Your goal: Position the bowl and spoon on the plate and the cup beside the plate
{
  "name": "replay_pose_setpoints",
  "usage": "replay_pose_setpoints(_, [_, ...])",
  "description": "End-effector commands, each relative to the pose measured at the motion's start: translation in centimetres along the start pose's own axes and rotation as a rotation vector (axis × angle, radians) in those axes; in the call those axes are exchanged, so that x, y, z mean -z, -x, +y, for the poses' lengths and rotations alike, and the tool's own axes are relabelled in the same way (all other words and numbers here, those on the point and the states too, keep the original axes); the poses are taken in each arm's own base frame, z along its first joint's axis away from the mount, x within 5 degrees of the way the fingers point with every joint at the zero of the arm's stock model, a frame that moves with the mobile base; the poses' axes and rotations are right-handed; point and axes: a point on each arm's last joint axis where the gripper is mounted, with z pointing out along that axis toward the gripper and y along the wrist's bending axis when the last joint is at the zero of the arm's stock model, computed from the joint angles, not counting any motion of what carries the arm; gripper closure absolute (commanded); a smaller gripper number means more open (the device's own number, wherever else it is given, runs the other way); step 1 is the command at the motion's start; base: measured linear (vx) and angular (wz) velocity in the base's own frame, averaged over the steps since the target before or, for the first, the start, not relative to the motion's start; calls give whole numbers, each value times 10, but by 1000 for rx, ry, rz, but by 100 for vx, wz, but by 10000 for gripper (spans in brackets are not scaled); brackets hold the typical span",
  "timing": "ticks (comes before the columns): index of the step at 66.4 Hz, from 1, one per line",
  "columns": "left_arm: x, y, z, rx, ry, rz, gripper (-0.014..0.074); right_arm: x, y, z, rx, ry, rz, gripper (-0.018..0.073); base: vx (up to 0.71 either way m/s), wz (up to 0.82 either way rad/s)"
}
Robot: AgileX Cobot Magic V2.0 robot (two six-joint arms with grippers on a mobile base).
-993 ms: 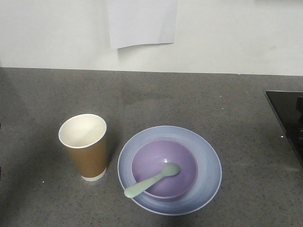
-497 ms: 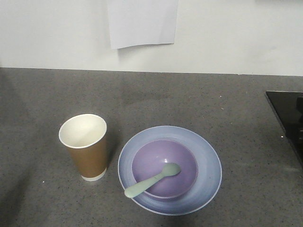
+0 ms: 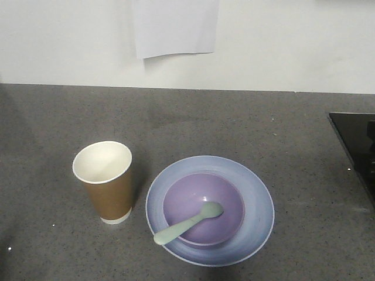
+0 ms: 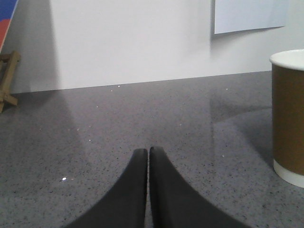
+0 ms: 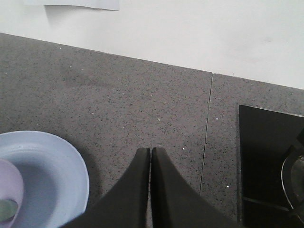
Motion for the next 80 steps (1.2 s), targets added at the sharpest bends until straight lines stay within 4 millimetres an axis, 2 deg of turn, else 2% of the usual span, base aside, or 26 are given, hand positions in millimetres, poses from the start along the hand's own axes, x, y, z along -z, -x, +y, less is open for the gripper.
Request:
replay_pose_setpoints(1, [2, 8, 1, 18, 12, -73, 604, 4, 13, -1, 4, -7, -87, 565, 0, 0])
replay_pose_setpoints(31, [2, 3, 1, -5, 7, -24, 604, 4, 13, -1, 4, -7, -84, 565, 0, 0])
replay_pose_setpoints(45, [2, 4, 4, 61, 41, -34, 604, 4, 13, -1, 4, -7, -81, 565, 0, 0])
replay_pose_setpoints(80, [2, 4, 4, 65, 45, -35, 604, 4, 12, -1, 4, -7, -80, 565, 0, 0])
